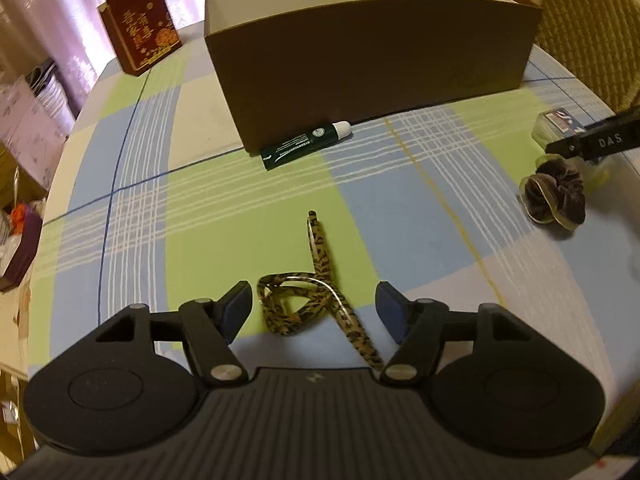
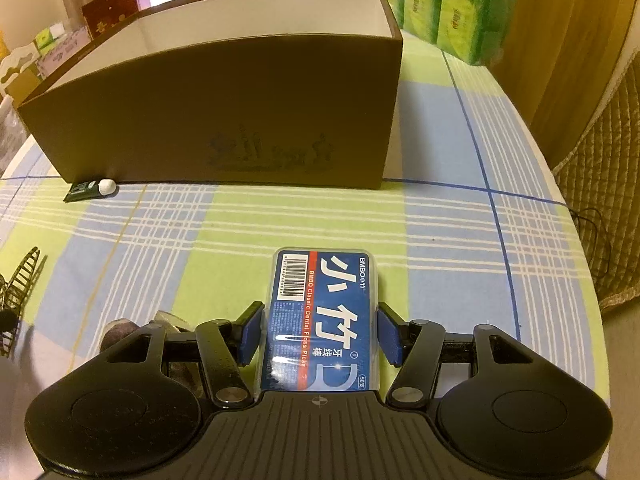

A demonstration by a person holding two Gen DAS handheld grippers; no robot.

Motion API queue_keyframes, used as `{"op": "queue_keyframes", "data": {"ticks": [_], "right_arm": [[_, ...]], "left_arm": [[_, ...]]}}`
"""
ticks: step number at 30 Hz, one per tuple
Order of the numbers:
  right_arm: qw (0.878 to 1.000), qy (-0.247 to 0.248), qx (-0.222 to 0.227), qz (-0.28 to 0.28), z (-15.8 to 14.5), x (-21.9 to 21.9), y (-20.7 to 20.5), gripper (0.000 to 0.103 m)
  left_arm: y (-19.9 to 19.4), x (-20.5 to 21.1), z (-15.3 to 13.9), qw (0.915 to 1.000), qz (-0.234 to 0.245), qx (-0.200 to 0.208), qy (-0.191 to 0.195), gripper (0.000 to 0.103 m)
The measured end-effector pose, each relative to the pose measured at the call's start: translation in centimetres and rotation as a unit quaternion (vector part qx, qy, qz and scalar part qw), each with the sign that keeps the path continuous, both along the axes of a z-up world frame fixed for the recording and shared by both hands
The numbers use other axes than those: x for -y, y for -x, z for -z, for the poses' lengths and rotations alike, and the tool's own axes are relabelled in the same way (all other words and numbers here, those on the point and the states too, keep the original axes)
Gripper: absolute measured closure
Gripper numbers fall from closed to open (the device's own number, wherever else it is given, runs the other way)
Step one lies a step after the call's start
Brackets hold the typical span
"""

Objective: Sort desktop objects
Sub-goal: 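Grasp and lift the leopard-print strap with the left gripper while the right holds the floss box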

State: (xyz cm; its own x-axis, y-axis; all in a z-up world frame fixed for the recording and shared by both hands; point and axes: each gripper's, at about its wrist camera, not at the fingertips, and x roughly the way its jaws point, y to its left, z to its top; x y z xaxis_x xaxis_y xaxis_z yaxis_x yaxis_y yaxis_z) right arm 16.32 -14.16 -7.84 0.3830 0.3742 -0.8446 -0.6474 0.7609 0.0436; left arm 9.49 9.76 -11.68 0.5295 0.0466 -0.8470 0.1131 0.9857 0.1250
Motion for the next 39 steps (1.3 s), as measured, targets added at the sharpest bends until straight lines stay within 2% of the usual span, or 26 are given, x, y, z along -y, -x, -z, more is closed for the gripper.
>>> {"op": "queue_keyframes", "data": {"ticks": [2,5,6,10,13,17,19,24,30,32,33,39], "right_arm": [[1.000,0.000,-0.001,0.000,0.0,0.0,0.0,0.047],[1.000,0.002,-0.001,-0.007,-0.1,0.1,0.1,0.047],[1.000,0.003,-0.002,-0.010,-0.1,0.1,0.1,0.047],[1.000,0.003,-0.003,-0.021,-0.1,0.5,0.7,0.047],[1.000,0.003,-0.007,-0.028,-0.1,0.9,1.1,0.047],[1.000,-0.005,-0.016,-0.025,-0.2,1.4,1.3,0.046],[1.000,-0.009,-0.017,-0.019,-0.2,1.5,1.2,0.034],[1.000,-0.009,-0.015,-0.016,-0.1,1.2,0.9,0.031],[1.000,0.007,-0.005,-0.026,0.1,0.6,0.7,0.032],[0.999,0.017,0.002,-0.035,0.1,0.4,0.8,0.039],[0.999,0.021,0.006,-0.043,0.1,0.3,1.0,0.046],[0.998,0.026,0.005,-0.050,0.1,0.3,1.5,0.047]], "left_arm": [[-0.3,0.1,0.2,0.9999,-0.017,-0.001,0.000,0.044],[-0.8,0.1,0.5,0.9999,-0.014,0.002,0.006,0.058],[-0.8,0.2,0.5,1.0000,-0.002,0.006,0.003,0.064],[-0.2,1.7,0.2,0.9955,0.090,0.025,-0.011,0.070],[0.6,2.8,0.3,0.9893,0.138,0.036,-0.030,0.069],[0.3,2.4,0.5,0.9938,0.105,0.026,-0.025,0.059],[0.1,2.0,0.5,0.9957,0.089,0.023,-0.016,0.055],[-0.2,1.7,0.5,0.9966,0.080,0.021,0.000,0.055],[-1.0,1.4,1.2,0.9979,0.058,0.012,0.027,0.064],[-1.2,1.2,1.2,0.9980,0.053,0.010,0.034,0.065],[-1.2,1.2,1.2,0.9980,0.052,0.010,0.034,0.065],[-1.2,1.3,1.2,0.9982,0.051,0.009,0.030,0.065]]}}
